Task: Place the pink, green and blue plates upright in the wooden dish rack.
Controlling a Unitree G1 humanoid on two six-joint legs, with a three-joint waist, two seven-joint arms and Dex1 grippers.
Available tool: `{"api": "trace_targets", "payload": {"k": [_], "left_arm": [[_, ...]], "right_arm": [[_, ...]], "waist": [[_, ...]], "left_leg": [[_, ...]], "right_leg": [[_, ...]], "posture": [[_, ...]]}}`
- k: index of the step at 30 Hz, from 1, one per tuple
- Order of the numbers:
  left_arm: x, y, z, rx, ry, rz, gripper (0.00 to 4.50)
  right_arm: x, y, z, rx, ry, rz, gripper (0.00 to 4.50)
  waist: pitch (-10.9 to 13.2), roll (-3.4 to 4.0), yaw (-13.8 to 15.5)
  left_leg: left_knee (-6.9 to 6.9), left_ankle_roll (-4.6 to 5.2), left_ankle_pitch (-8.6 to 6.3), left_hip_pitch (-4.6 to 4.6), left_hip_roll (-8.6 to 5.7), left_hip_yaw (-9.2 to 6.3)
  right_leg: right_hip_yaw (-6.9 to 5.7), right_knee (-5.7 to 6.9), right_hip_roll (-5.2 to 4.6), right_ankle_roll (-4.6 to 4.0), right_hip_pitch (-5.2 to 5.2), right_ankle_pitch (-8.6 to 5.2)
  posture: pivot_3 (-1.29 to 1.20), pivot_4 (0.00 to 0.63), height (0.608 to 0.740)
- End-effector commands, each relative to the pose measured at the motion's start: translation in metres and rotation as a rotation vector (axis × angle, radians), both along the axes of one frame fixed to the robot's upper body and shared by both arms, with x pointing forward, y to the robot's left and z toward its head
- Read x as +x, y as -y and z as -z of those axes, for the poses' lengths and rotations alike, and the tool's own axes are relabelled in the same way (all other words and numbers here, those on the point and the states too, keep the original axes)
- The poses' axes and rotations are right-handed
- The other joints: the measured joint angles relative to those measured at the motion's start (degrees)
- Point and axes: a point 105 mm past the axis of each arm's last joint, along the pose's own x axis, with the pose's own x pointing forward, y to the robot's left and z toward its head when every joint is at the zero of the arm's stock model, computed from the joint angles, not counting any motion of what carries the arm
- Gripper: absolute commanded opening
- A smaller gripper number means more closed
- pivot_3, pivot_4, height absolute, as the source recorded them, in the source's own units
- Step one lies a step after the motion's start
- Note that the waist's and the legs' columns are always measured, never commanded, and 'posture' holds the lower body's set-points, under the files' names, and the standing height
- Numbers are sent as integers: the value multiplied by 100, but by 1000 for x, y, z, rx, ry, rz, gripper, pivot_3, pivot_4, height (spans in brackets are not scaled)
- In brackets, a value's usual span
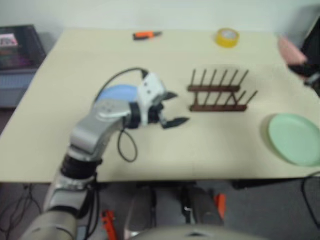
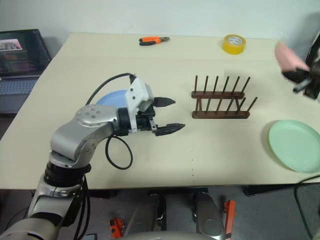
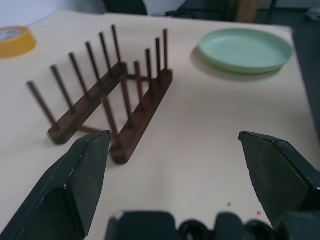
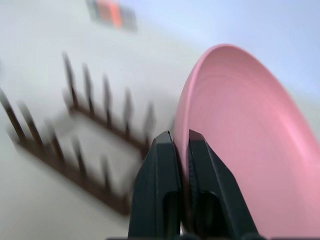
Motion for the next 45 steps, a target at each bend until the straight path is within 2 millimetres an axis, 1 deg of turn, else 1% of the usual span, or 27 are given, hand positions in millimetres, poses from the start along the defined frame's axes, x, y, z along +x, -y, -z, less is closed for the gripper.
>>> {"api": "trace_targets", "payload": {"k": [1,4,5,7,9,10,12,15,17,20,21,25,29,33,45], "left_arm": [[-8,3,-19,-47,72,60,4500],[-8,4,-19,-52,73,65,4500],[-9,4,-19,-53,72,66,4500],[-10,5,-18,-56,71,68,4500],[-11,4,-17,-57,66,67,4500],[-13,4,-16,-58,60,67,4500],[-14,2,-14,-58,53,64,4500],[-14,0,-13,-55,48,50,4500],[-14,-1,-12,-57,44,43,4500],[-15,-2,-11,-53,40,36,4500],[-15,-2,-10,-52,39,35,4500],[-15,-3,-9,-49,38,24,4500],[-15,-5,-7,-40,35,13,4500],[-16,-5,-6,-37,35,11,4500],[-17,-6,-6,-28,34,5,4500]], "right_arm": [[-8,-6,-44,225,172,-81,20],[-1,-7,-56,446,215,-145,20],[2,-7,-56,512,212,-163,20],[7,-6,-54,590,200,-179,20],[15,-2,-48,668,179,-166,20],[18,2,-45,761,167,-179,20],[23,5,-39,871,142,-198,20],[31,6,-20,953,86,-179,20],[31,8,-16,1004,77,-186,20],[29,7,-16,1072,73,-220,20],[30,6,-15,1088,69,-223,20],[34,2,1,1072,13,-186,20],[34,-1,11,1096,-22,-185,20],[35,-8,22,1073,-54,-175,20],[34,-17,36,1025,-108,-177,20]], "waist": [[0,-1,13],[0,0,27],[0,0,32],[0,0,40],[0,0,43],[0,0,41],[0,1,37],[-1,2,33],[-1,2,32],[-2,5,29],[-3,5,28],[-3,6,27],[-3,6,21],[-3,6,19],[-3,6,16]], "left_leg": [[1,0,0,0,0,-4],[2,2,2,-1,1,-7],[3,3,2,-1,0,-6],[3,4,3,-3,-4,-3],[2,4,3,-8,-6,-1],[2,4,3,-9,-7,1],[0,4,3,-10,-7,5],[-1,5,3,-10,-4,2],[-1,6,4,-9,-2,1],[-1,9,5,-8,-2,0],[-1,9,5,-8,-2,2],[-1,9,5,-8,-3,4],[-1,9,5,-7,-3,7],[-1,9,5,-6,-1,9],[-2,10,5,-3,2,26]], "right_leg": [[-1,0,1,-3,1,1],[-1,0,3,-10,3,4],[0,-2,2,-10,4,5],[1,-3,-4,-8,4,7],[3,-6,-7,-5,3,8],[4,-7,-8,-5,2,8],[10,-7,-9,-4,-1,9],[17,-4,-6,-4,-3,9],[17,-2,-3,-5,-2,9],[17,1,-1,-5,-2,10],[19,1,-1,-4,-3,10],[23,-2,-1,-2,-2,12],[29,-1,-1,-1,-3,12],[37,-1,6,0,-5,13],[63,-3,17,9,-10,19]], "posture": [[0,150,740],[0,150,740],[0,150,740],[0,150,740],[0,150,740],[0,150,740],[0,150,740],[0,150,740],[0,150,740],[0,150,740],[0,150,740],[0,150,740],[0,150,740],[0,150,740],[0,150,740]]}}
